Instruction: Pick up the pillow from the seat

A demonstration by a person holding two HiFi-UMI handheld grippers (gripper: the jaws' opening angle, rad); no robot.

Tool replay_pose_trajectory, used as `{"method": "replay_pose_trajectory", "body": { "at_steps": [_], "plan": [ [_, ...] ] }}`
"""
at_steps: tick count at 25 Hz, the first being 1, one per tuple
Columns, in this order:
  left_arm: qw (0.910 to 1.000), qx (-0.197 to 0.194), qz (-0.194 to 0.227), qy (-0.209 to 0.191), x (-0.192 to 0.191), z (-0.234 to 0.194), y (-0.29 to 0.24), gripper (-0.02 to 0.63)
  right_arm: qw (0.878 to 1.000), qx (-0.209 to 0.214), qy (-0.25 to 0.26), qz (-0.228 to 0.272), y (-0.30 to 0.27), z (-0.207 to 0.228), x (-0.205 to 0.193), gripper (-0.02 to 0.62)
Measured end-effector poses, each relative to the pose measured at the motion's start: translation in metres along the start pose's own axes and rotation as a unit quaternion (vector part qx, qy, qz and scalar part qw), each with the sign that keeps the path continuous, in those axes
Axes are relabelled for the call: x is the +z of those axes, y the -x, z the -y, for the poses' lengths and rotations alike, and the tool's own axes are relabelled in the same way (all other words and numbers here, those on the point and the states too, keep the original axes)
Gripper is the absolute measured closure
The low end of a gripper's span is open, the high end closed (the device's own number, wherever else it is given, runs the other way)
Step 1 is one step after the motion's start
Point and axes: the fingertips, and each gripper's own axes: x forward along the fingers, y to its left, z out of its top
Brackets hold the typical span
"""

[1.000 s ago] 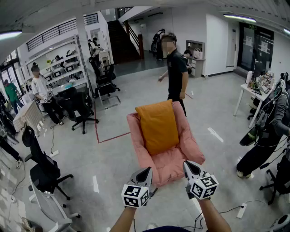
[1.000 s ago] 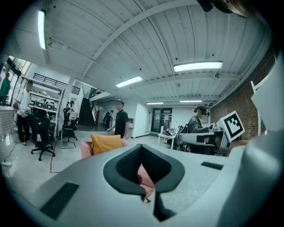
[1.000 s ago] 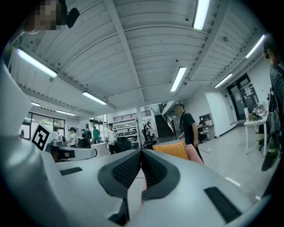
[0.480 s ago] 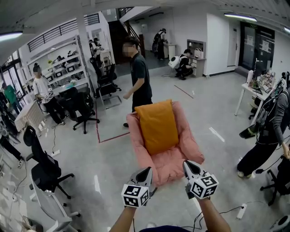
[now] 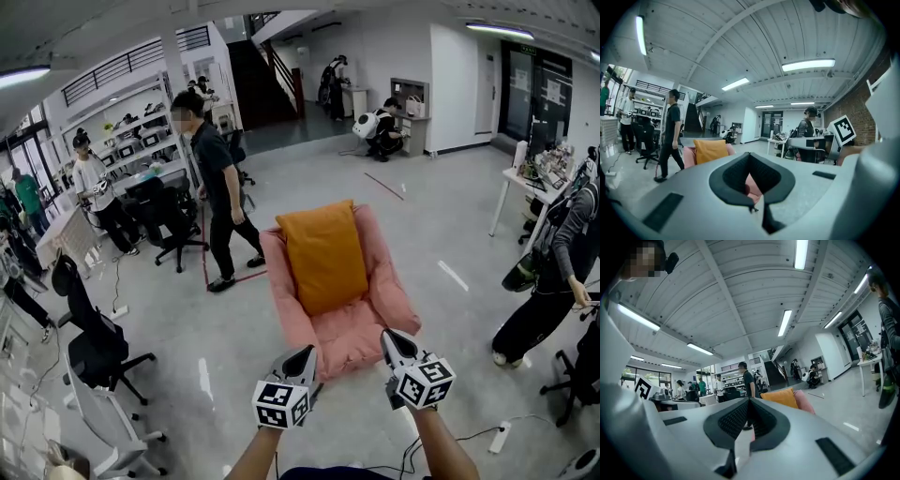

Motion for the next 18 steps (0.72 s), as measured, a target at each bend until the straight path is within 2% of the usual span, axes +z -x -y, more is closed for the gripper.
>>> {"method": "replay_pose_trajectory", "body": {
  "at_steps": [9,18],
  "plan": [
    [0.9998,0.007,-0.013,-0.014,-0.002,0.015,-0.011,0.601,1.0,0.007,-0.01,-0.001,0.002,0.015,0.0,0.575],
    [0.9997,0.018,-0.011,-0.009,-0.003,0.002,-0.031,0.601,1.0,0.012,-0.01,-0.001,-0.016,0.03,0.001,0.575]
  ]
}}
